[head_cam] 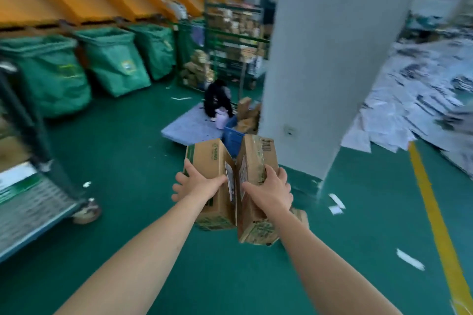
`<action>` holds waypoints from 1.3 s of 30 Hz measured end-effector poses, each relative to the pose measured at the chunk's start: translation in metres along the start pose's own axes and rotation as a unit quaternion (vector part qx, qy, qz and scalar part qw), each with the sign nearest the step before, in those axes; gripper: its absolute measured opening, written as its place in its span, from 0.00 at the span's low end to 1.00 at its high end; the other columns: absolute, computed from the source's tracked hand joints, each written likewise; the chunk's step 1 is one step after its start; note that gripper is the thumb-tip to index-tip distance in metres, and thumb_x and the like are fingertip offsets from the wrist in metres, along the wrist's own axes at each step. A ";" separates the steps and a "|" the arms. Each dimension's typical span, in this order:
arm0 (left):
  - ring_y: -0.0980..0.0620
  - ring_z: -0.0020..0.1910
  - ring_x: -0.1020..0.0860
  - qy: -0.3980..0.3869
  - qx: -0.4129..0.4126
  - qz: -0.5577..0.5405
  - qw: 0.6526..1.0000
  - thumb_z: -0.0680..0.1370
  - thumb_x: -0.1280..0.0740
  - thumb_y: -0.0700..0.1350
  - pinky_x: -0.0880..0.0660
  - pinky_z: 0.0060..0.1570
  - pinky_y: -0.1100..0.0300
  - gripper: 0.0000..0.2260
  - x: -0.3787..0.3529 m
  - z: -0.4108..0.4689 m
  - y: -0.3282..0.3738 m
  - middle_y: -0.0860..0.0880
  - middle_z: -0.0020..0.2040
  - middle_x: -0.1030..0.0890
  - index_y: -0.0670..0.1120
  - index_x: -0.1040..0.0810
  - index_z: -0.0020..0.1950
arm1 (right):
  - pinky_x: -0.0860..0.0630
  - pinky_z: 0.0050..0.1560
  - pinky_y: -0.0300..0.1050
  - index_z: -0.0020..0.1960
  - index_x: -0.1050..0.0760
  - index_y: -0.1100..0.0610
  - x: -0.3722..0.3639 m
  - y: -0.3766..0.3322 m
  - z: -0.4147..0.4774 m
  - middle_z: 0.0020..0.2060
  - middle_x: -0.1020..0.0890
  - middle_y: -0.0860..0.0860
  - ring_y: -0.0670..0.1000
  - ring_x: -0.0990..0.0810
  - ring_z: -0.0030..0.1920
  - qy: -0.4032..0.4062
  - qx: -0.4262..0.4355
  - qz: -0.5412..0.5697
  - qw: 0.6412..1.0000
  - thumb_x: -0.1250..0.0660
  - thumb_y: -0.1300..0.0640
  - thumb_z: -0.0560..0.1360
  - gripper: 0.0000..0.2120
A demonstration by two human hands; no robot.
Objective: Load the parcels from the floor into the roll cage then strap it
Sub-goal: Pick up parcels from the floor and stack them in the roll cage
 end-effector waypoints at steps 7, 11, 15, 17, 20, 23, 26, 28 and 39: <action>0.39 0.71 0.39 0.116 0.133 -0.071 0.982 0.63 0.30 0.71 0.39 0.68 0.44 0.56 0.135 0.016 -0.132 0.43 0.75 0.43 0.56 0.61 0.78 | 0.34 0.69 0.56 0.77 0.40 0.46 -0.093 -0.146 -0.048 0.78 0.44 0.51 0.60 0.34 0.71 -0.095 0.154 -0.036 0.983 0.31 0.36 0.67 0.42; 0.38 0.72 0.40 0.171 0.190 -0.097 0.962 0.64 0.30 0.71 0.39 0.69 0.43 0.56 0.211 0.016 -0.219 0.42 0.75 0.44 0.56 0.63 0.78 | 0.33 0.69 0.55 0.77 0.40 0.46 -0.158 -0.229 -0.097 0.78 0.45 0.51 0.59 0.34 0.71 -0.150 0.231 -0.042 0.961 0.32 0.36 0.68 0.41; 0.39 0.70 0.37 0.226 0.227 -0.117 0.940 0.63 0.30 0.71 0.36 0.68 0.43 0.57 0.290 0.013 -0.306 0.42 0.74 0.41 0.55 0.63 0.78 | 0.34 0.68 0.54 0.77 0.40 0.45 -0.222 -0.310 -0.157 0.78 0.45 0.51 0.59 0.33 0.71 -0.186 0.291 -0.036 0.938 0.32 0.37 0.69 0.40; 0.39 0.71 0.37 0.246 0.237 -0.118 0.932 0.63 0.30 0.71 0.36 0.68 0.44 0.57 0.328 0.011 -0.344 0.42 0.75 0.42 0.55 0.63 0.79 | 0.34 0.67 0.54 0.76 0.40 0.45 -0.251 -0.347 -0.188 0.78 0.45 0.52 0.60 0.33 0.70 -0.196 0.321 -0.034 0.926 0.32 0.38 0.69 0.39; 0.39 0.73 0.39 0.276 0.251 -0.121 0.920 0.64 0.31 0.71 0.36 0.68 0.44 0.56 0.374 0.012 -0.392 0.43 0.76 0.43 0.55 0.63 0.79 | 0.34 0.68 0.54 0.76 0.39 0.46 -0.289 -0.395 -0.225 0.78 0.45 0.52 0.60 0.34 0.71 -0.209 0.348 -0.026 0.913 0.32 0.39 0.69 0.38; 0.40 0.72 0.40 0.301 0.262 -0.131 0.908 0.62 0.30 0.71 0.36 0.68 0.44 0.57 0.409 0.020 -0.432 0.43 0.75 0.43 0.56 0.62 0.79 | 0.33 0.68 0.55 0.75 0.38 0.45 -0.322 -0.434 -0.249 0.78 0.44 0.52 0.60 0.33 0.70 -0.215 0.366 -0.020 0.905 0.32 0.38 0.68 0.38; 0.40 0.72 0.39 0.308 0.270 -0.143 0.901 0.62 0.30 0.70 0.37 0.68 0.44 0.57 0.435 0.032 -0.463 0.43 0.74 0.43 0.56 0.62 0.79 | 0.33 0.68 0.56 0.75 0.38 0.46 -0.349 -0.468 -0.263 0.78 0.44 0.52 0.60 0.33 0.70 -0.223 0.373 -0.015 0.900 0.31 0.38 0.68 0.38; 0.39 0.72 0.40 0.314 0.274 -0.152 0.896 0.63 0.29 0.70 0.38 0.69 0.44 0.57 0.447 0.041 -0.477 0.43 0.75 0.43 0.55 0.62 0.79 | 0.33 0.68 0.57 0.75 0.37 0.46 -0.365 -0.486 -0.267 0.78 0.44 0.52 0.60 0.34 0.71 -0.227 0.373 -0.014 0.900 0.31 0.38 0.68 0.38; 0.39 0.72 0.40 0.336 0.280 -0.165 0.884 0.63 0.29 0.69 0.39 0.69 0.44 0.56 0.520 0.157 -0.526 0.43 0.75 0.43 0.55 0.60 0.79 | 0.35 0.69 0.57 0.76 0.38 0.44 -0.463 -0.608 -0.232 0.79 0.44 0.52 0.61 0.35 0.72 -0.232 0.390 -0.010 0.891 0.31 0.38 0.69 0.38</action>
Point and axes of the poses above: each hand's wrist, its own z-axis towards the middle knuckle, its own x-axis out of the back of the hand, y = z × x, the point moved 5 cm from there along z, towards the middle knuckle
